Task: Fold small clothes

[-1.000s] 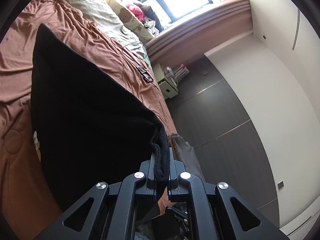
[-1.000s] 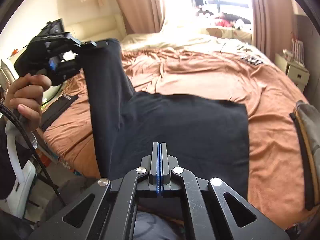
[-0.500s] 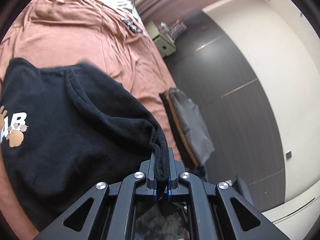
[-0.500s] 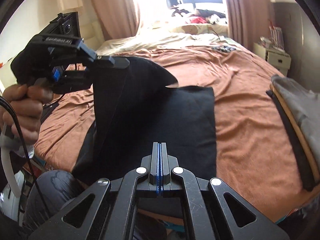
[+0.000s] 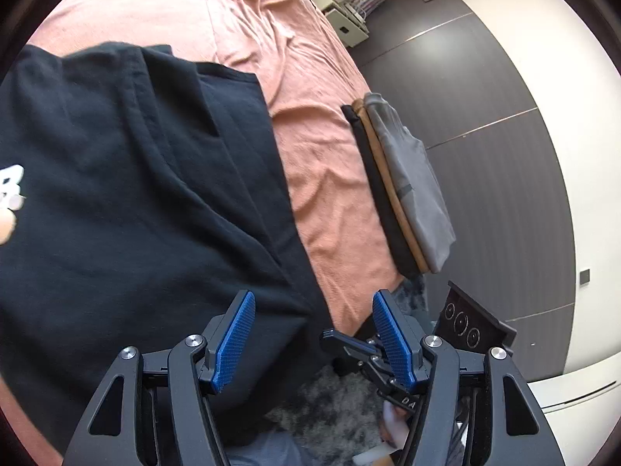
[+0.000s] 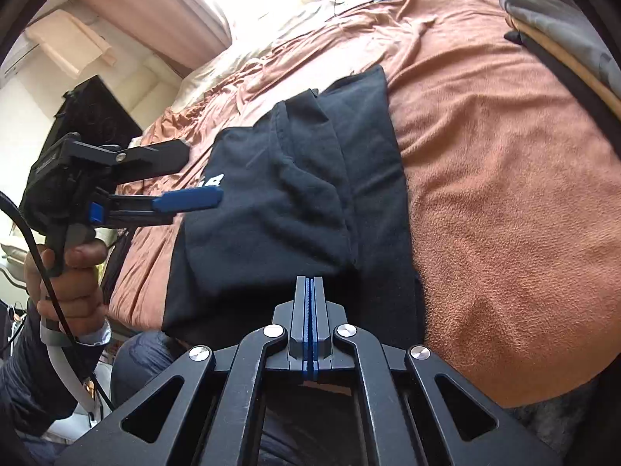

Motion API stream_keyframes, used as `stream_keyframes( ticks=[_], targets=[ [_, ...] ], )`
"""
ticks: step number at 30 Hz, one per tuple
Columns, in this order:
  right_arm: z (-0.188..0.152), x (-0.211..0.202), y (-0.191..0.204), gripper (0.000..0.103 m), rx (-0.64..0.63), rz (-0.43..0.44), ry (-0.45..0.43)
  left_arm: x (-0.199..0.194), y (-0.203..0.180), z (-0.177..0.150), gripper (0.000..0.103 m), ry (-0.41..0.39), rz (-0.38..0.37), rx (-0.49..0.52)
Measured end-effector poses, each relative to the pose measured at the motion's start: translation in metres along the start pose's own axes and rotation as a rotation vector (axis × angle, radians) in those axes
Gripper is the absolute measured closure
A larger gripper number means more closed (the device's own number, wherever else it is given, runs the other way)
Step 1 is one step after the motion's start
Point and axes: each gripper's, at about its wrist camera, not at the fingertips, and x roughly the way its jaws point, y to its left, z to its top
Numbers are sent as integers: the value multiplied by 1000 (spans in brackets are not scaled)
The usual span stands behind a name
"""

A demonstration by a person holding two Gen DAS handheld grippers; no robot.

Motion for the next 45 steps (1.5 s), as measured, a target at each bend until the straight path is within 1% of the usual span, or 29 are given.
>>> stream_keyframes(
  ticks=[3, 5, 6, 7, 8, 9, 10, 11, 13, 17, 20, 22, 27, 32, 34, 35, 37, 39, 41, 43, 44, 45],
  targets=[
    [7, 10, -7, 103, 28, 40, 23, -9, 4, 3, 39, -24, 43, 10],
    [10, 18, -16, 103, 45, 50, 36, -12, 8, 7, 38, -40, 75, 15],
    [9, 21, -19, 100, 54, 51, 41, -18, 12, 5, 38, -49, 94, 15],
    [10, 23, -22, 95, 68, 59, 46, -20, 16, 6, 38, -56, 109, 14],
    [11, 25, -25, 79, 82, 73, 47, -25, 21, 5, 38, -63, 123, 9],
    [12, 26, -26, 60, 95, 89, 45, -30, 27, 3, 38, -72, 131, 0],
    [9, 26, -28, 55, 105, 112, 41, -33, 32, 2, 38, -80, 138, -9],
    [9, 27, -29, 53, 113, 124, 38, -39, 37, 0, 37, -88, 144, -17],
    [12, 30, -31, 53, 124, 124, 36, -51, 48, -5, 37, -104, 161, -29],
    [14, 34, -44, 53, 198, 164, 43, -69, 70, -14, 37, -131, 188, -63],
    [10, 32, -52, 53, 237, 189, 65, -80, 86, -22, 37, -148, 195, -86],
    [5, 30, -59, 53, 270, 188, 83, -86, 95, -28, 37, -154, 206, -96],
    [4, 30, -80, 53, 360, 231, 71, -91, 114, -39, 37, -156, 221, -125],
    [15, 40, -86, 54, 388, 228, 44, -92, 127, -50, 38, -141, 242, -153],
    [19, 41, -85, 54, 378, 223, 30, -93, 129, -55, 40, -132, 244, -148],
    [21, 43, -83, 54, 379, 225, 25, -92, 129, -56, 43, -126, 249, -142],
    [24, 46, -81, 57, 373, 230, 22, -90, 131, -60, 48, -103, 257, -136],
    [28, 52, -78, 63, 357, 243, 38, -87, 133, -65, 54, -78, 266, -135],
    [32, 57, -75, 66, 347, 261, 60, -83, 134, -68, 56, -54, 279, -129],
    [37, 63, -73, 70, 315, 249, 86, -79, 134, -70, 57, -34, 288, -120],
    [40, 66, -72, 77, 305, 227, 94, -77, 135, -71, 58, -26, 288, -120],
    [42, 67, -73, 87, 295, 201, 105, -75, 135, -72, 59, -21, 288, -121]
  ],
)
